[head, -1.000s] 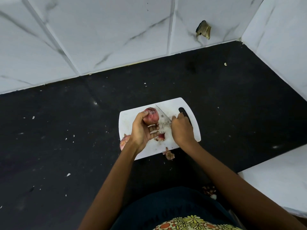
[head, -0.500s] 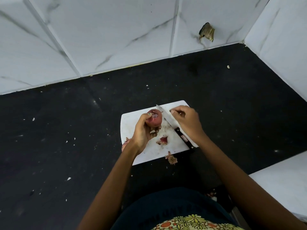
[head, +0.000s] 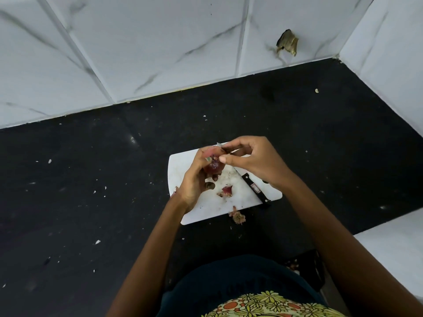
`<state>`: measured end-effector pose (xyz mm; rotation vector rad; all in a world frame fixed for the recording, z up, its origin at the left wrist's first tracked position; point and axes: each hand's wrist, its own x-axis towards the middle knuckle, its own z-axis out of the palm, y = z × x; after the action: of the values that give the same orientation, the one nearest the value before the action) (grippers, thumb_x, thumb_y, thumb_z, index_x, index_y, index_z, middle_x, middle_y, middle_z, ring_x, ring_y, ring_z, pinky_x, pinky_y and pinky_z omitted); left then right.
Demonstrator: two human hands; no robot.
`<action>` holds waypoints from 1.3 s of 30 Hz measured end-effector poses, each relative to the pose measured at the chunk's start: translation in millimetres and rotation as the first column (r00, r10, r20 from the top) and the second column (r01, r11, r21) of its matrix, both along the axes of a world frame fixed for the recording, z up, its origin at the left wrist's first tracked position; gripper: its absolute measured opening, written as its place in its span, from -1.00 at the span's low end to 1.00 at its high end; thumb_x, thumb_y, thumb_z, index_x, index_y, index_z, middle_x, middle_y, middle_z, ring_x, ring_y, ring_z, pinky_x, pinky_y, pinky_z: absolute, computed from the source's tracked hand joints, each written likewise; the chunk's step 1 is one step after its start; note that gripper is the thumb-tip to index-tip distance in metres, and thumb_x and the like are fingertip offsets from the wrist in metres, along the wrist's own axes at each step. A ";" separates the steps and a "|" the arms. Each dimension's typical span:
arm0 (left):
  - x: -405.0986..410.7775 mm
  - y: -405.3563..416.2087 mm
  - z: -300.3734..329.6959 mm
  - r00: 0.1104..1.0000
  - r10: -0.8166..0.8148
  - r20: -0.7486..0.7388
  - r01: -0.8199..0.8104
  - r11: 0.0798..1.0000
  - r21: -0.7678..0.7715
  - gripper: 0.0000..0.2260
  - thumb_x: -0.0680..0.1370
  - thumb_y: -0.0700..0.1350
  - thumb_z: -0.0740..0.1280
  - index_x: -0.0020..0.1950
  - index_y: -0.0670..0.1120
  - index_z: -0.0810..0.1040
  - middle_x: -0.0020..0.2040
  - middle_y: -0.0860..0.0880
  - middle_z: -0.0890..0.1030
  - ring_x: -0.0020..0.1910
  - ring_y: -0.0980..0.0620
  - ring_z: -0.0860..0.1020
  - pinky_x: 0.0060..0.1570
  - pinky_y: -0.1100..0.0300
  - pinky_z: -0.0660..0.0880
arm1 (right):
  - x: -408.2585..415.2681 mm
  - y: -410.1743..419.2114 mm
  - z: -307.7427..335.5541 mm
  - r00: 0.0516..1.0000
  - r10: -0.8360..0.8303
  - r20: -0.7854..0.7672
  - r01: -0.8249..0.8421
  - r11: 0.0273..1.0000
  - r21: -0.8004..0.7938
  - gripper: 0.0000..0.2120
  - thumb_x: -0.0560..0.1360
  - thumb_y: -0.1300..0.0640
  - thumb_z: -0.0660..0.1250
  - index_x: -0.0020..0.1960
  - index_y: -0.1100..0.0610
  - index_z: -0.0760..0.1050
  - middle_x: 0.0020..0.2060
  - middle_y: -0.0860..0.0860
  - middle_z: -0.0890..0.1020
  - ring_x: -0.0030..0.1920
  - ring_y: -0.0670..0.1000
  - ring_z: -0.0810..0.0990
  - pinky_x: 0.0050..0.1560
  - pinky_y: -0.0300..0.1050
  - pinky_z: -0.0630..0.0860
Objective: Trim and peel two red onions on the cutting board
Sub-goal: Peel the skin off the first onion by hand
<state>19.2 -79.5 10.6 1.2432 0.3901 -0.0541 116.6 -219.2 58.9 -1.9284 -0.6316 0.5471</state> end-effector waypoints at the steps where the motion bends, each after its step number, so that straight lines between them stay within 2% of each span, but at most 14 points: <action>1: -0.3 -0.3 -0.1 1.000 0.002 -0.010 -0.002 0.999 0.037 -0.53 0.38 0.15 0.22 0.23 0.00 0.46 -0.10 -0.04 0.49 -0.19 0.03 0.39 -0.25 0.16 0.36 | -1.5 -0.1 1.0 1.000 -0.003 0.003 0.003 1.000 0.007 -0.74 0.37 0.10 0.51 0.05 0.08 0.63 -0.11 -0.07 0.69 -0.11 -0.13 0.67 -0.01 -0.12 0.62; 5: -3.0 -1.1 -0.3 0.999 -0.011 -0.045 0.018 0.990 0.139 -0.34 0.34 0.24 0.22 0.32 -0.13 0.37 -0.14 0.01 0.49 -0.20 0.07 0.40 -0.25 0.19 0.38 | -6.6 -1.1 5.7 0.999 0.009 0.033 -0.009 1.000 0.000 -0.76 0.36 0.13 0.52 0.01 0.12 0.64 -0.15 -0.06 0.69 -0.13 -0.12 0.67 -0.03 -0.11 0.63; 9: -8.8 -4.0 2.6 0.999 0.027 -0.041 -0.022 0.991 0.129 -0.49 0.41 0.15 0.19 0.27 -0.08 0.40 -0.08 0.02 0.52 -0.18 0.09 0.44 -0.22 0.18 0.38 | -10.7 -4.1 10.1 0.999 0.013 0.031 -0.014 1.000 0.024 -0.81 0.37 0.18 0.50 -0.02 0.15 0.65 -0.17 -0.02 0.70 -0.14 -0.09 0.68 -0.04 -0.09 0.64; 12: -12.5 -6.5 8.3 0.999 0.031 -0.013 -0.029 0.987 0.157 -0.53 0.35 0.20 0.22 0.16 -0.03 0.43 -0.16 0.06 0.53 -0.21 0.12 0.43 -0.25 0.19 0.36 | -15.2 -6.1 12.4 0.999 0.022 0.047 -0.023 1.000 0.019 -0.79 0.35 0.15 0.52 -0.02 0.14 0.65 -0.17 -0.03 0.70 -0.13 -0.09 0.68 -0.05 -0.07 0.64; 15: -16.1 -7.5 11.6 1.000 0.024 0.000 -0.024 0.987 0.159 -0.58 0.32 0.19 0.21 0.09 0.01 0.42 -0.15 0.04 0.50 -0.21 0.12 0.41 -0.26 0.19 0.34 | -18.9 -7.8 14.8 0.999 0.025 0.047 -0.026 0.999 0.024 -0.77 0.34 0.14 0.53 -0.02 0.15 0.64 -0.17 -0.04 0.70 -0.13 -0.10 0.68 -0.06 -0.10 0.64; 19: -19.5 -8.6 13.0 1.000 -0.005 0.025 -0.001 0.979 0.202 -0.80 0.41 0.12 0.17 -0.02 0.12 0.44 -0.09 0.05 0.46 -0.19 0.15 0.43 -0.25 0.21 0.34 | -23.0 -8.3 15.7 0.998 0.024 0.058 -0.025 1.000 0.016 -0.76 0.33 0.13 0.54 -0.04 0.16 0.64 -0.16 -0.03 0.69 -0.14 -0.10 0.67 -0.06 -0.15 0.63; 25: -23.9 -11.4 15.5 0.999 0.001 0.033 -0.007 0.982 0.191 -0.77 0.29 0.20 0.19 -0.10 0.20 0.46 -0.06 0.02 0.46 -0.19 0.15 0.43 -0.24 0.20 0.34 | -27.3 -7.7 14.4 0.996 -0.010 0.088 0.010 1.000 0.003 -0.87 0.34 0.23 0.49 -0.11 0.17 0.64 -0.22 -0.04 0.68 -0.18 -0.09 0.67 -0.11 -0.19 0.62; 29: -25.4 -14.1 15.6 1.000 0.003 0.029 -0.009 0.979 0.203 -0.63 0.27 0.22 0.19 0.00 0.10 0.40 0.00 0.01 0.51 -0.12 0.11 0.45 -0.22 0.19 0.38 | -27.9 -6.5 11.7 0.981 -0.088 0.174 0.090 0.996 -0.002 -0.92 0.39 0.28 0.43 -0.14 0.14 0.65 -0.26 -0.08 0.66 -0.19 -0.10 0.65 -0.12 -0.21 0.61; 32: -26.8 -13.0 14.0 1.000 0.016 0.011 -0.018 0.978 0.206 -0.54 0.28 0.25 0.19 0.10 0.07 0.41 0.04 -0.03 0.49 -0.12 0.07 0.43 -0.21 0.17 0.38 | -26.2 -10.5 12.4 0.994 -0.060 0.091 0.060 0.998 0.006 -0.91 0.43 0.19 0.44 -0.07 0.12 0.66 -0.21 -0.07 0.68 -0.14 -0.10 0.66 -0.06 -0.17 0.62; 35: -27.9 -12.0 12.9 1.000 0.016 0.005 -0.017 0.975 0.223 -0.46 0.30 0.25 0.18 0.19 0.00 0.40 0.00 -0.03 0.50 -0.15 0.09 0.43 -0.20 0.16 0.37 | -29.0 -13.3 13.0 1.000 -0.004 0.008 0.004 0.999 0.044 -0.76 0.38 0.09 0.50 0.02 0.13 0.64 -0.12 -0.05 0.69 -0.09 -0.11 0.67 -0.05 -0.23 0.60; 39: -29.8 -11.4 12.1 1.000 0.022 0.019 -0.025 0.983 0.180 -0.59 0.34 0.20 0.20 0.12 0.07 0.46 -0.01 -0.01 0.55 -0.16 0.09 0.44 -0.24 0.19 0.38 | -33.0 -12.1 9.8 0.994 -0.112 0.013 0.111 0.991 0.068 -0.86 0.39 0.23 0.49 -0.06 0.13 0.64 -0.16 0.00 0.69 -0.15 -0.08 0.68 -0.08 -0.24 0.61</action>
<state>-10.6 -90.9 22.7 1.4170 0.4018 0.0117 83.6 -231.3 68.8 -1.8944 -0.5425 0.4340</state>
